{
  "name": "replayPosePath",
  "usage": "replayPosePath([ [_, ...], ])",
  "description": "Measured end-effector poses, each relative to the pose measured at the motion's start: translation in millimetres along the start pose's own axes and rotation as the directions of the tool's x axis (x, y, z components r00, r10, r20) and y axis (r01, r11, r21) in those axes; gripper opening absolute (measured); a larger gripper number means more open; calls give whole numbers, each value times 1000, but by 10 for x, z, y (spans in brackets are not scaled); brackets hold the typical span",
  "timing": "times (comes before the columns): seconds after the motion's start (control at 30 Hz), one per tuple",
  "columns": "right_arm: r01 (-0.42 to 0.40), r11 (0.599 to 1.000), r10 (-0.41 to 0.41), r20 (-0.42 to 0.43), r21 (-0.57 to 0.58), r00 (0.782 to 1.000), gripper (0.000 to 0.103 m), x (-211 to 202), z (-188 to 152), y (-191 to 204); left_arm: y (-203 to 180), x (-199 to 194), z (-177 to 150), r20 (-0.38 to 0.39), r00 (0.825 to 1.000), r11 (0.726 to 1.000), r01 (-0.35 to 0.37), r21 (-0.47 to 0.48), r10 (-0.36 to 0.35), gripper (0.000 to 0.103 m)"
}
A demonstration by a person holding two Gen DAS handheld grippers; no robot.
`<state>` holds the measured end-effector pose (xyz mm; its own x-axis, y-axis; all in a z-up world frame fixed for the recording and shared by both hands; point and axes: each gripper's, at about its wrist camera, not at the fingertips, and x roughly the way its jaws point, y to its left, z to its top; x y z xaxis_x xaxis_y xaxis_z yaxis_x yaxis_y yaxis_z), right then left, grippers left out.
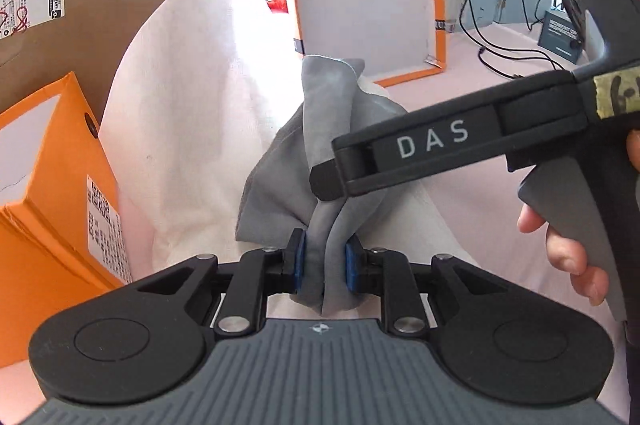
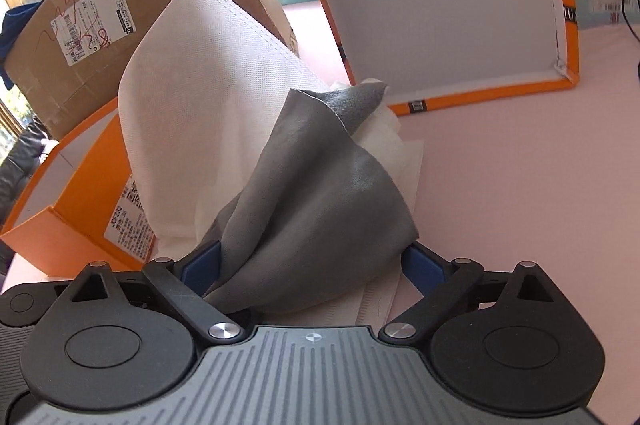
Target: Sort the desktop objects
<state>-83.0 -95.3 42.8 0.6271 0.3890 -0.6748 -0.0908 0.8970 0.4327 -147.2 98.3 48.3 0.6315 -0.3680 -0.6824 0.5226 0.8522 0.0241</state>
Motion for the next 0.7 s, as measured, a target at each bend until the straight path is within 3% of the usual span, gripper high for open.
replayPosePath([
  [0.1,-104,991,105,-8,84,994,103,-54,-56,-116,-7,-128,-123,-1,1000,1000,13,-7,-13,18],
  [0.2,-175,980,178,-20,91,984,103,-52,-121,-135,114,-193,-256,-29,996,994,76,-74,-79,18],
  [0.33,-124,990,123,-17,-67,992,103,-26,-226,76,152,-228,-393,-47,990,983,128,-128,-135,18],
  [0.37,-103,989,103,-8,-106,995,98,-26,-263,133,149,-242,-417,-42,990,983,127,-130,-133,18],
  [0.43,-90,981,95,22,-171,995,76,-27,-353,211,131,-286,-456,-30,992,985,115,-127,-120,18],
  [0.5,-161,973,166,16,-167,986,22,-21,-424,172,120,-326,-479,-17,995,988,93,-121,-96,22],
  [0.57,-229,967,230,-6,-115,973,20,15,-446,102,144,-372,-508,-14,997,987,78,-138,-81,31],
  [0.67,-240,966,241,1,-101,970,19,7,-450,65,224,-563,-554,28,1000,984,-2,-177,7,67],
  [0.7,-243,966,245,3,-93,970,19,-1,-457,49,249,-656,-582,54,998,982,-26,-186,37,75],
])
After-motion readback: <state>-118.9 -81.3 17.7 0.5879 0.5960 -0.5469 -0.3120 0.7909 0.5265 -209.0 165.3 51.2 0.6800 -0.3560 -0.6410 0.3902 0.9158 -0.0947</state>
